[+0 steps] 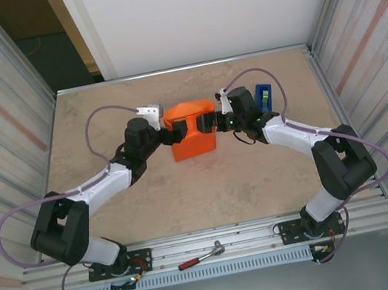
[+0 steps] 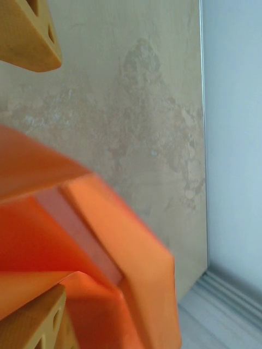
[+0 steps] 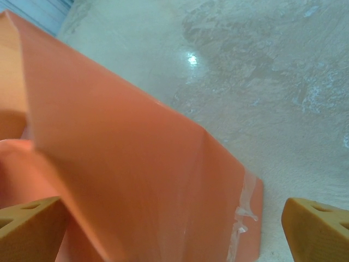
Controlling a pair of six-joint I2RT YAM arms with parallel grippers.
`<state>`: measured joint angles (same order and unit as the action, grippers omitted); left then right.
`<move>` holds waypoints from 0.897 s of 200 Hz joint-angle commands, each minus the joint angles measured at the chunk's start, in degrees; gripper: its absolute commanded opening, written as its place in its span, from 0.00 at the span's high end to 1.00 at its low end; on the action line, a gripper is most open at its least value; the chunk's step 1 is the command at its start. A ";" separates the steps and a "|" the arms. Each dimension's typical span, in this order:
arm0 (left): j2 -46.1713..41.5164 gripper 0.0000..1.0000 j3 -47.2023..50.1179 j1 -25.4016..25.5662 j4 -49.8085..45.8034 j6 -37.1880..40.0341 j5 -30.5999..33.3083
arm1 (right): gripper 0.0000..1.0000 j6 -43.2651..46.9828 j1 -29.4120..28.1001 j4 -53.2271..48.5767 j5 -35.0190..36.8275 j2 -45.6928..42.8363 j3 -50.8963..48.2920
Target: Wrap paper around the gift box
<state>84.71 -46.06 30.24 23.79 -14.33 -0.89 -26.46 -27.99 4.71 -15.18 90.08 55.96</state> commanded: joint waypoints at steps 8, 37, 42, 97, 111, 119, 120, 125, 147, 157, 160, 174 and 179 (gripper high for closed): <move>3.15 0.05 -2.97 0.26 -2.72 3.02 11.44 | 0.01 -0.35 0.36 0.56 -0.86 -0.80 2.27; 5.48 0.11 -4.63 0.24 -4.60 4.77 12.67 | 0.01 0.05 0.32 0.61 -0.13 0.79 4.01; 5.70 0.12 -4.74 0.18 -4.66 4.93 12.63 | 0.01 0.11 0.30 0.64 -0.01 1.34 4.36; 7.25 0.20 -5.27 0.26 -5.71 5.75 9.61 | 0.07 1.87 -1.52 2.23 8.03 6.58 5.69; 7.47 0.21 -5.35 0.19 -6.10 5.92 8.98 | 0.12 2.06 -1.88 2.83 10.18 7.12 5.13; 7.57 0.22 -5.35 0.26 -6.13 6.16 8.41 | 0.16 2.00 -2.13 3.11 11.16 7.12 4.66; 7.58 0.22 -5.35 0.26 -6.13 6.16 8.34 | 0.16 1.97 -2.15 3.15 11.24 7.04 4.63; 7.66 0.22 -5.40 0.24 -6.19 6.33 8.06 | 0.19 1.95 -2.26 3.26 11.63 6.91 4.30; 7.84 0.23 -5.59 0.25 -6.39 6.83 6.24 | 0.35 2.13 -3.50 3.11 13.11 5.37 2.84; 8.06 0.24 -5.83 0.21 -6.65 7.11 5.03 | 0.41 2.27 -4.29 2.98 13.79 4.28 2.30; 8.17 0.24 -5.93 0.24 -6.76 7.10 4.60 | 0.43 2.33 -4.57 2.79 14.09 4.03 2.14; 8.28 0.26 -6.35 0.19 -7.18 7.45 2.87 | 0.49 2.46 -5.92 1.40 15.83 2.95 2.01; 8.26 0.27 -6.49 0.19 -7.18 7.49 2.28 | 0.52 2.46 -6.35 0.88 16.47 2.49 1.97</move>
<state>91.35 -51.53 30.39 20.75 -9.13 4.99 -25.87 -32.56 9.82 -3.75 94.63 59.48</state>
